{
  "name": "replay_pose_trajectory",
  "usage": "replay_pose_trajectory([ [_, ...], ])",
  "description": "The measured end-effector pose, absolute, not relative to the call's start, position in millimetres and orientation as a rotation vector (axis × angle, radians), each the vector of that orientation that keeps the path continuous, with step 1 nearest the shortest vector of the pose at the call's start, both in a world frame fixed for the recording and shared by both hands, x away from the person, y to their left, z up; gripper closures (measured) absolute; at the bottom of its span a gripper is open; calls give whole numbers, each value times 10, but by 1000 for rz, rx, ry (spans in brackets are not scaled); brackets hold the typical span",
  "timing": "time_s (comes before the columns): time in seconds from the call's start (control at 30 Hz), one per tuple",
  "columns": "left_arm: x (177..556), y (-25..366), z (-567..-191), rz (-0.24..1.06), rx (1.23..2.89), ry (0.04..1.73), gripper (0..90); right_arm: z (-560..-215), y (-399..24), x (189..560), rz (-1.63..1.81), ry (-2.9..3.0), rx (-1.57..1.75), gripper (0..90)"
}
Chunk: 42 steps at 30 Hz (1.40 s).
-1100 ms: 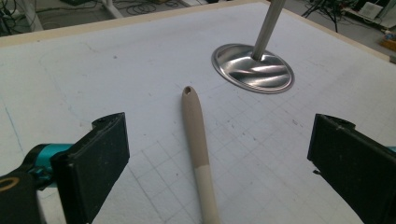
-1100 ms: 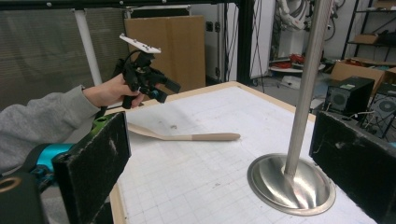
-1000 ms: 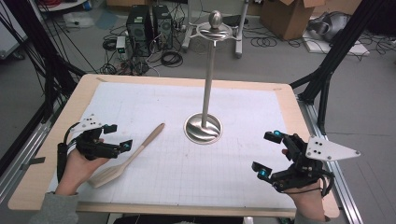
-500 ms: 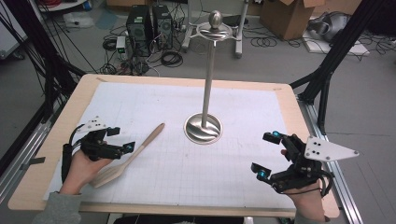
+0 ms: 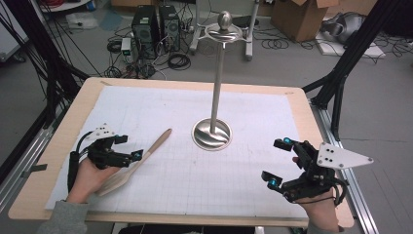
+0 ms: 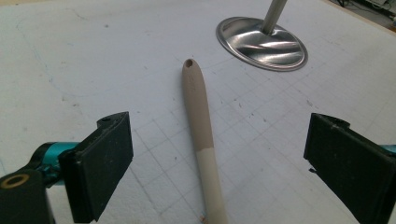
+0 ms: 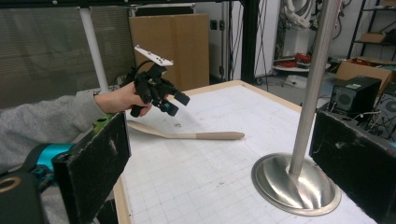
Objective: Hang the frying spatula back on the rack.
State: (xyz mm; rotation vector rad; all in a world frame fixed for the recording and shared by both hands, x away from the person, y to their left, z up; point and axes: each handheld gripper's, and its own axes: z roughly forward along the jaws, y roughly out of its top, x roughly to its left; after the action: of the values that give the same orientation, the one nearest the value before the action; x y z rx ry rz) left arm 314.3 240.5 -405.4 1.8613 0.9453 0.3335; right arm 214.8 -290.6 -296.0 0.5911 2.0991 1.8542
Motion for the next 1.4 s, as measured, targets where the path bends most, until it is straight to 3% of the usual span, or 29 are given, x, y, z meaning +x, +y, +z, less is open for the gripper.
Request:
replay_pose_trajectory([
  [1.4,3097,2309,-4258,273,1959,954,274,-2970,-2856,2162,1834,2140,578,41],
])
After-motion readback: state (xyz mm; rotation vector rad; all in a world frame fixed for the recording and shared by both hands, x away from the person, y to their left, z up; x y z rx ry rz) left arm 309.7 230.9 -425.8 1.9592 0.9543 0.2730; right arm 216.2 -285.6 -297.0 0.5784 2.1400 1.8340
